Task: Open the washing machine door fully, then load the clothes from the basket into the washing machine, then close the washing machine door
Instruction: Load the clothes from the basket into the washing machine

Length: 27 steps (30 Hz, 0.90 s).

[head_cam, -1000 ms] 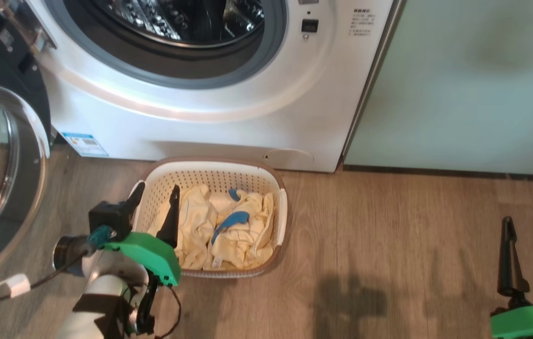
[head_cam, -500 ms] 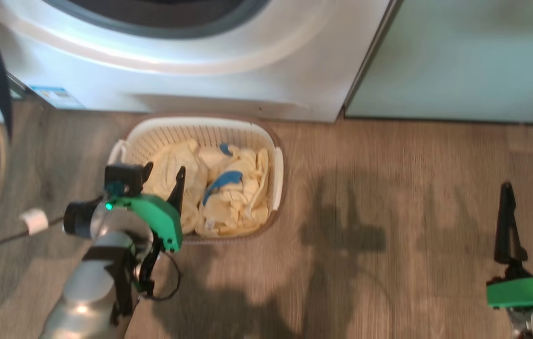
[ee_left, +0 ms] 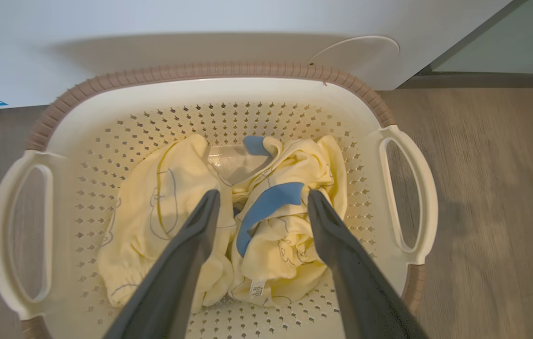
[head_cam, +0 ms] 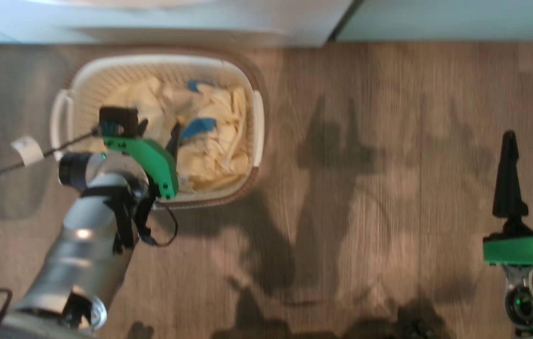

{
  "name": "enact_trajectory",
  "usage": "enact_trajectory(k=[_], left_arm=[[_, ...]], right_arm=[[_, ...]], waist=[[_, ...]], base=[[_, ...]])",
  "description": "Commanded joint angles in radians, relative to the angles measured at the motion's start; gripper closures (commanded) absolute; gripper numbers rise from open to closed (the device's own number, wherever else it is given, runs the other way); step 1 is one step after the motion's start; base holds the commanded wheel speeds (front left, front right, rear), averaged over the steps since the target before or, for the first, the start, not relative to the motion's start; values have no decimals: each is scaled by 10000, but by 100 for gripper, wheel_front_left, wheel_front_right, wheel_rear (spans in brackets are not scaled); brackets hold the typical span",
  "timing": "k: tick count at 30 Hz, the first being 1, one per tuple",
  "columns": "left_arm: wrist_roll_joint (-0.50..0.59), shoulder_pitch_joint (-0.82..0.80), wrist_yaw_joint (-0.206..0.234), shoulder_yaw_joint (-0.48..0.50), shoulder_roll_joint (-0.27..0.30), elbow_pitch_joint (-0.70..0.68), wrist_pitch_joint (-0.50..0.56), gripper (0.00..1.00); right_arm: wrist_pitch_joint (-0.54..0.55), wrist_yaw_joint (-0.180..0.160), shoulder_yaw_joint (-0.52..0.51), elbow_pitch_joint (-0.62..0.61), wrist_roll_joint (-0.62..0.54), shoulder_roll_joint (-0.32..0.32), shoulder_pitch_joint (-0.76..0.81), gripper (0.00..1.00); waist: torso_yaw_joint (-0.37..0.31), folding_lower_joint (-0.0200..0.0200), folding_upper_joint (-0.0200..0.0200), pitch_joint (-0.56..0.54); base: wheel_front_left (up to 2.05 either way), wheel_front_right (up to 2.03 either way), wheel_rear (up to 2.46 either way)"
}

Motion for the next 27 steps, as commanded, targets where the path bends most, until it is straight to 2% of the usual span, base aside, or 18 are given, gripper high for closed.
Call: enact_trajectory(k=[1,7,14,20,27], left_arm=[[-59,-224,-78,207,273,23,-84,0],[-293,-1181,-329,4,295,890,69,0],[-630,-2012,-397,-197,403,1502,254,0],[-920,-2470,-403,-458,518,1655,416,0],[-1171,-2843,-405,-819,901,1977,791,0]], right_arm=[[-102,-29,218,-220,100,-175,-87,0],[-142,-29,411,-164,421,-175,-571,0],[-147,-29,637,-301,778,-175,-993,0],[-147,-29,807,-315,1007,-175,-1223,0],[-148,-29,1168,-208,1441,-175,-1427,0]], waist=[[-435,-2,0,821],[-782,-2,0,1958],[-1122,-2,0,2958],[-1419,-2,0,3519],[-1909,-2,0,4060]], base=[[0,0,0],[0,0,0],[0,0,0],[0,0,0],[0,0,0]])
